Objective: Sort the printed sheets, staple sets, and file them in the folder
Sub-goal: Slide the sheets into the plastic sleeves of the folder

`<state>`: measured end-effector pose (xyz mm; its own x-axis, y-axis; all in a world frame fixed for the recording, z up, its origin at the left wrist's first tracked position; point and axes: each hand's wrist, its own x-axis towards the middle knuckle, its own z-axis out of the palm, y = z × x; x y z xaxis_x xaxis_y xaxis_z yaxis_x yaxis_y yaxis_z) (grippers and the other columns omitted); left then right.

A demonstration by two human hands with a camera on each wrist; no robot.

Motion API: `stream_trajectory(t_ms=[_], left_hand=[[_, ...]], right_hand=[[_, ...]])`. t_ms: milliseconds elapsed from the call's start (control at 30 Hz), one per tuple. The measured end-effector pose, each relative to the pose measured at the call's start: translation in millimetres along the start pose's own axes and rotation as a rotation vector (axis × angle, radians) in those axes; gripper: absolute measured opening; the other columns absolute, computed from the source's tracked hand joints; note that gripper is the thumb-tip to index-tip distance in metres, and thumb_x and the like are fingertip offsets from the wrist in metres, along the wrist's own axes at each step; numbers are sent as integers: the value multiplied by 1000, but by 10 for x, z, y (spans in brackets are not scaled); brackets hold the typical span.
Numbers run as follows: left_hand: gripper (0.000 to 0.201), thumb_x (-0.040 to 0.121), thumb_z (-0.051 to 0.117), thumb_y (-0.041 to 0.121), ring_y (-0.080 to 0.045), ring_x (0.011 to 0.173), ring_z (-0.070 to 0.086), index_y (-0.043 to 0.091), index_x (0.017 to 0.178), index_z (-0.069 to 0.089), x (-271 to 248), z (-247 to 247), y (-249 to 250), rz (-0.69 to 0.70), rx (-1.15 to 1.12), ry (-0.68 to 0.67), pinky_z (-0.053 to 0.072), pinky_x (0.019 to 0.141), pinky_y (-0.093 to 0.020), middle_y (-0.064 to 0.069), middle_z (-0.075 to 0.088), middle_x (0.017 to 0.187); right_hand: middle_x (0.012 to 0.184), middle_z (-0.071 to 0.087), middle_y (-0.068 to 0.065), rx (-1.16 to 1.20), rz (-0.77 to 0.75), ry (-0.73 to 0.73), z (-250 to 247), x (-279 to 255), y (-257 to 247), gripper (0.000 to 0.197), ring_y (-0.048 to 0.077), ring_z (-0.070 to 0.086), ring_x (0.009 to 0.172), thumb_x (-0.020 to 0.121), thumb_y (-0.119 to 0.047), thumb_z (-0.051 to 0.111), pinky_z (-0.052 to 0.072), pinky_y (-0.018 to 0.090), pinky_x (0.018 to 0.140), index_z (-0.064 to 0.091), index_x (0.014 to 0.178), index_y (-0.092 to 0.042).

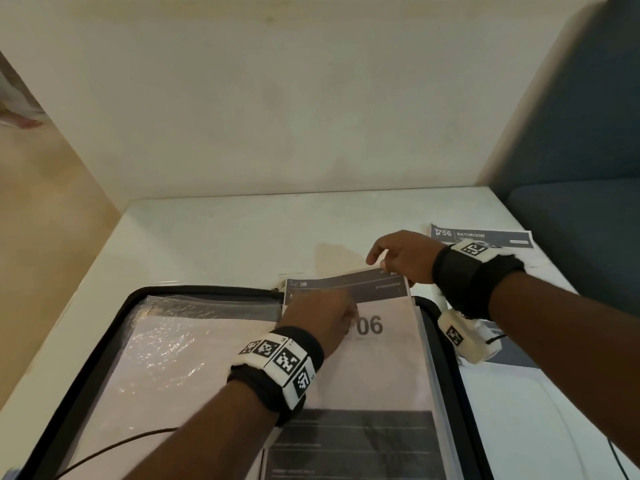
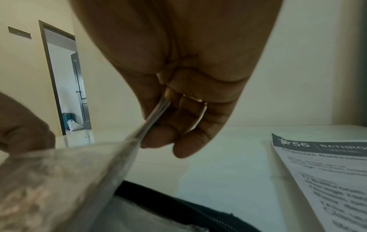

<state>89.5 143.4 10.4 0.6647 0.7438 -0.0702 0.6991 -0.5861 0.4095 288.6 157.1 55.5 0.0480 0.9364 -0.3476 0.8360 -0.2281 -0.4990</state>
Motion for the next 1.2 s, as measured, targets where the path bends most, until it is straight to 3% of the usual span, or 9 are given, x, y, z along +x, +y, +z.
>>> stream_trajectory(t_ms=[233, 333, 433, 500, 600, 733, 933, 1067, 1200], left_hand=[[14, 96, 49, 25, -16, 87, 59, 24, 98, 62, 31, -50, -78, -13, 9, 65, 50, 87, -38, 3, 65, 95], [14, 95, 52, 23, -15, 99, 51, 20, 100, 64, 68, -2, -50, 14, -38, 93, 47, 90, -33, 3, 55, 108], [12, 96, 48, 22, -17, 92, 57, 21, 99, 60, 60, 31, -57, 5, -87, 26, 48, 85, -33, 2, 60, 99], [13, 97, 46, 25, -17, 85, 59, 22, 100, 58, 46, 35, -74, 3, -81, 7, 49, 82, -34, 2, 63, 92], [12, 98, 45, 27, -16, 84, 58, 23, 99, 56, 48, 45, -103, 49, -53, 19, 49, 81, -34, 4, 63, 93], [9, 99, 41, 27, -14, 82, 55, 26, 96, 50, 50, 60, -132, 73, -75, -31, 47, 76, -29, 6, 57, 90], [13, 102, 35, 30, -15, 79, 56, 27, 100, 46, 52, 84, -157, 51, -95, -58, 50, 75, -32, 4, 60, 88], [6, 100, 39, 29, -13, 79, 56, 30, 99, 44, 35, 100, -170, 46, -96, -56, 46, 69, -23, 4, 59, 90], [6, 96, 49, 33, -8, 89, 59, 32, 100, 53, -4, 41, -290, -21, -152, -112, 49, 80, -26, 9, 64, 99]], right_hand=[[69, 71, -2, 52, -40, -135, -27, -153, -16, 27, 17, 65, 67, 81, 5, 60, 57, 31, 66, 76, 92, -14], [71, 70, -9, -32, -76, -172, 31, -204, -24, 15, 9, 60, 68, 87, -14, 63, 53, 34, 80, 77, 89, -16], [72, 63, -1, -147, -86, -201, 106, -252, -37, 44, 11, 54, 65, 93, -46, 56, 46, 28, 73, 72, 87, -5], [86, 68, -4, -278, -117, -215, 123, -289, -38, 41, 10, 61, 80, 85, -52, 65, 46, 24, 75, 72, 95, -13], [102, 66, -3, -397, -125, -215, 154, -305, -21, 36, 15, 60, 97, 76, -50, 74, 48, 29, 84, 67, 96, -21], [89, 59, -7, -451, -145, -214, 250, -288, -33, 41, 12, 55, 80, 71, -57, 76, 41, 21, 64, 59, 88, -23], [89, 57, -6, -437, -140, -304, 323, -281, -79, 37, 15, 55, 83, 74, -46, 77, 43, 27, 75, 60, 93, -20], [78, 53, -13, -367, -191, -284, 285, -304, -63, 21, 4, 50, 72, 83, -30, 72, 38, 20, 66, 68, 98, -16], [89, 65, -11, -256, -201, -258, 141, -341, -23, 18, 7, 58, 87, 88, -31, 66, 43, 25, 83, 73, 99, -19]])
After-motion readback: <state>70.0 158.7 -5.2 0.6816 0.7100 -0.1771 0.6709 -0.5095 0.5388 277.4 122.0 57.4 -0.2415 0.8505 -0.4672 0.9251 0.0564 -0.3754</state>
